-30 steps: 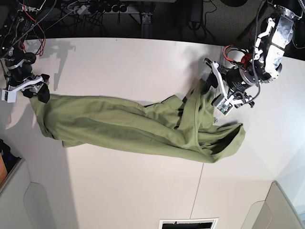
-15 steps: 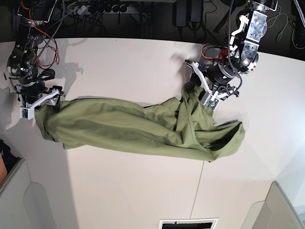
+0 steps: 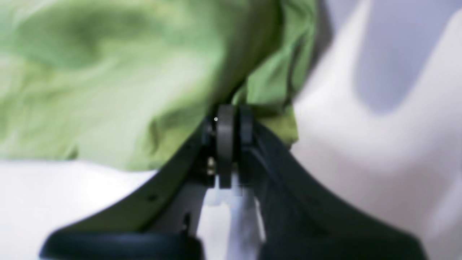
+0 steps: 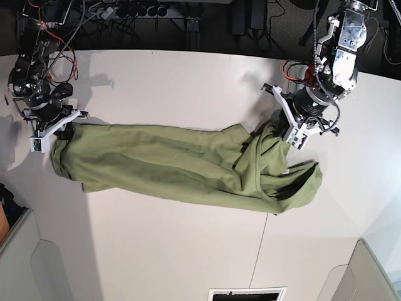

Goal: Layout the t-shirt on the table in an organized manner, then fold the t-shirt properly
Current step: 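Swing the left gripper back toward the right gripper, shirt held, then stretch the shirt taut between both grippers and lay it flat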

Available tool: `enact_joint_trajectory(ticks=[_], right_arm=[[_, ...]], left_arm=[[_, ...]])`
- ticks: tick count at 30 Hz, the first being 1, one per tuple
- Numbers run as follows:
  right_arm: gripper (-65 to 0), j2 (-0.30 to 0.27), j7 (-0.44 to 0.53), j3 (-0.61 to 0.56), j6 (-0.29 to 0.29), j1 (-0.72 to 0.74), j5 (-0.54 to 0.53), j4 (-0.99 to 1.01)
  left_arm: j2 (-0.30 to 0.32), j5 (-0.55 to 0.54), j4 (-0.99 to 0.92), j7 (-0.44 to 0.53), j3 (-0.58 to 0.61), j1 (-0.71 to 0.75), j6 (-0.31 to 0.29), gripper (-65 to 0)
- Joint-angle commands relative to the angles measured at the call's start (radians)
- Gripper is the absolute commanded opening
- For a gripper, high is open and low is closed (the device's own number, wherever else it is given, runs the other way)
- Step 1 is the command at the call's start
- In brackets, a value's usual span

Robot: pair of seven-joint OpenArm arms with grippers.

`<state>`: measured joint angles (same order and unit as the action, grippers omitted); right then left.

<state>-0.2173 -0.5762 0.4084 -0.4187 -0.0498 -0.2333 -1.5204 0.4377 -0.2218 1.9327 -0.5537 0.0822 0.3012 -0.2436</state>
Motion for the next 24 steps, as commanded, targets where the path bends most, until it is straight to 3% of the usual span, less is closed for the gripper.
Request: enact_joint_trajectory(ticks=[1,6,10,15,19,24], right_arm=[[-65.0,-0.021,0.011,0.024,-0.005,-0.011,-0.027,-0.069],[-65.0,-0.025,-0.055,0.118,-0.042,-0.121,-0.145,-0.296],[-65.0,-0.053,-0.058,0.206,-0.07,-0.209,-0.247,-0.391],[-65.0,-0.07,-0.069,0.31,-0.095,-0.258,-0.344,-0.467],[-65.0,-0.087,-0.049,0.336,-0.096,-0.241,-0.38,-0.47],[-65.0,-0.087,-0.045,0.281,-0.095,-0.102,-0.351,-0.433]], left_arm=[[0.031,0.0,0.059,0.018,-0.028,0.019,0.005,-65.0],[0.106,-0.056,0.27,0.015,-0.163,0.137,0.004,-65.0],[0.111,-0.112,0.414,0.003,-0.283,0.202,-0.011,-65.0],[0.111,-0.234,0.423,0.011,-0.46,0.212,-0.012,-65.0],[0.111,-0.313,0.423,0.053,-0.559,0.141,-0.066,-65.0],[0.111,-0.38,0.304,0.064,-0.484,-0.054,-0.083,-65.0]])
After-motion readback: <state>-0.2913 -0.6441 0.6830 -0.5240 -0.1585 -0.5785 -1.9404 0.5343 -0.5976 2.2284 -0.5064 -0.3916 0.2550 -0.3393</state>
